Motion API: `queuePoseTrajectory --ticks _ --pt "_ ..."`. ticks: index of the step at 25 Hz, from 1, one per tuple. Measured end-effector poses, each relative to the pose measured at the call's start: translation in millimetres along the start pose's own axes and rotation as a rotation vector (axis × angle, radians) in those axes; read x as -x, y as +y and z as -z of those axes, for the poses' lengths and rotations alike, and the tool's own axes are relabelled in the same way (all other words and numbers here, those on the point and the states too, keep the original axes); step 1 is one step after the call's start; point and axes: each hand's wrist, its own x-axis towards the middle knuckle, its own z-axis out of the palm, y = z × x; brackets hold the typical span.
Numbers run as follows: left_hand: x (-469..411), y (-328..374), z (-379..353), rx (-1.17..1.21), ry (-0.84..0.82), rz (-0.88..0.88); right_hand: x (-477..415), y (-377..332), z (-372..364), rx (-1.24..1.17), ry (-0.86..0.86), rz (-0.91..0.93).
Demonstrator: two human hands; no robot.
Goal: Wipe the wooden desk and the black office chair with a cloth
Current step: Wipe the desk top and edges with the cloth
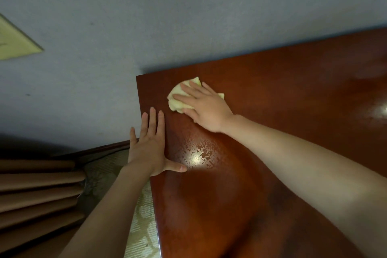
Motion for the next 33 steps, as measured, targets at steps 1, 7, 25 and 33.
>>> queuePoseTrajectory --ticks 1,7,25,33 --pt "-0.2 0.0 0.4 -0.004 -0.001 0.0 16.9 -1.8 -1.6 0.008 -0.012 0.055" --pt "1.1 3.8 4.1 -0.069 -0.016 0.018 106.3 -4.7 -10.6 0.131 -0.135 0.399" --pt "0.9 0.9 -0.6 -0.096 0.03 0.036 -29.3 78.1 17.7 -0.038 0.047 -0.481" --pt "16.0 6.7 -1.7 -0.075 0.071 0.059 -78.6 6.4 7.1 -0.026 -0.059 -0.142"
